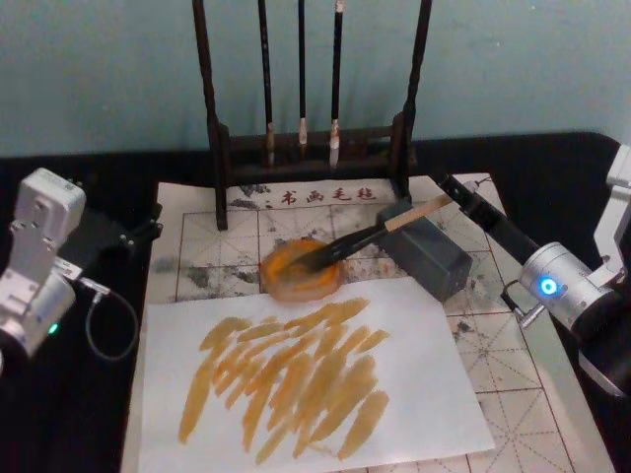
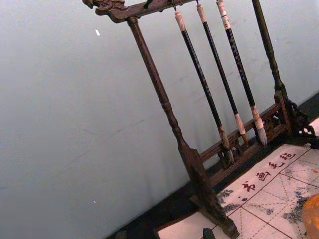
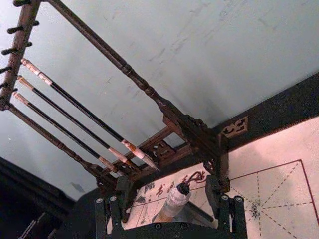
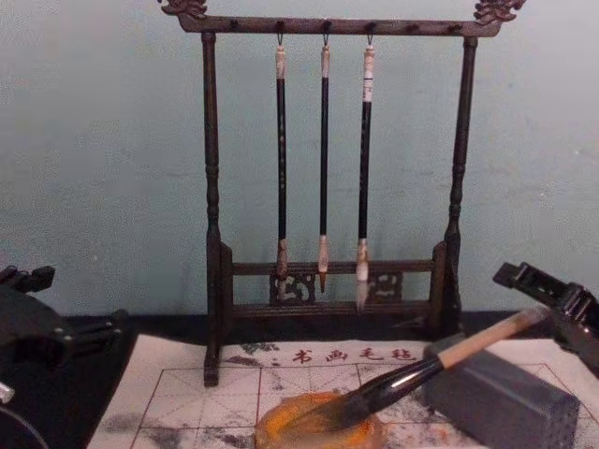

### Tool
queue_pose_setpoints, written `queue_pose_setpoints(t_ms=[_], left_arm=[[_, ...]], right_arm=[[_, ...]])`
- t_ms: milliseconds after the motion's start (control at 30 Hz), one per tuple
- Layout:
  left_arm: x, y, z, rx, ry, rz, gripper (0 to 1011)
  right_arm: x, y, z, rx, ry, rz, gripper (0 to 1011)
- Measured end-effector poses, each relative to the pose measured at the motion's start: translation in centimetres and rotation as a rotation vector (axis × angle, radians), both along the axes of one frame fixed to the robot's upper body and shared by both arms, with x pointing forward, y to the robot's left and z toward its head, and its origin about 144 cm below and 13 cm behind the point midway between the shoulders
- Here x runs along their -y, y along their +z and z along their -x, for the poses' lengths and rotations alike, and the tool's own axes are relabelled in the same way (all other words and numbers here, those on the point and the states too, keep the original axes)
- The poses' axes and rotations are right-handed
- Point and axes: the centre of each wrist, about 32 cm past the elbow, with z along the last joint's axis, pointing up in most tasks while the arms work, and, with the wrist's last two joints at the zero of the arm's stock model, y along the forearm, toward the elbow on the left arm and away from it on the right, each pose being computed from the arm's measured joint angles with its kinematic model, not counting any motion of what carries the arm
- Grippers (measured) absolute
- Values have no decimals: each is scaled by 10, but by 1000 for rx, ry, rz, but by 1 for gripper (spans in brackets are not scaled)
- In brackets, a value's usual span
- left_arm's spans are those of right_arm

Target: Pick up the brush from the inkstone, write on the paper, then place the brush back to its original position.

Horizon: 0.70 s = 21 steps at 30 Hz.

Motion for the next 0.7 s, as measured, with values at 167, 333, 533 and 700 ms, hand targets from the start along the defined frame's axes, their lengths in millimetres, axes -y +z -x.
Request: queue_pose_setpoints(t_ms=[167, 333, 533, 700], left_arm=[[0, 0, 0, 0, 0, 0, 1001], [0, 0, 0, 0, 0, 0, 1001], [0, 0, 0, 0, 0, 0, 1001], [0, 0, 0, 0, 0, 0, 1001]], right_arm=[[0, 0, 0, 0, 0, 0, 1000], [4, 2, 2, 11, -1, 5, 1000], [12, 3, 9, 51, 18, 81, 1000], [21, 4, 22, 101, 37, 190, 1000]])
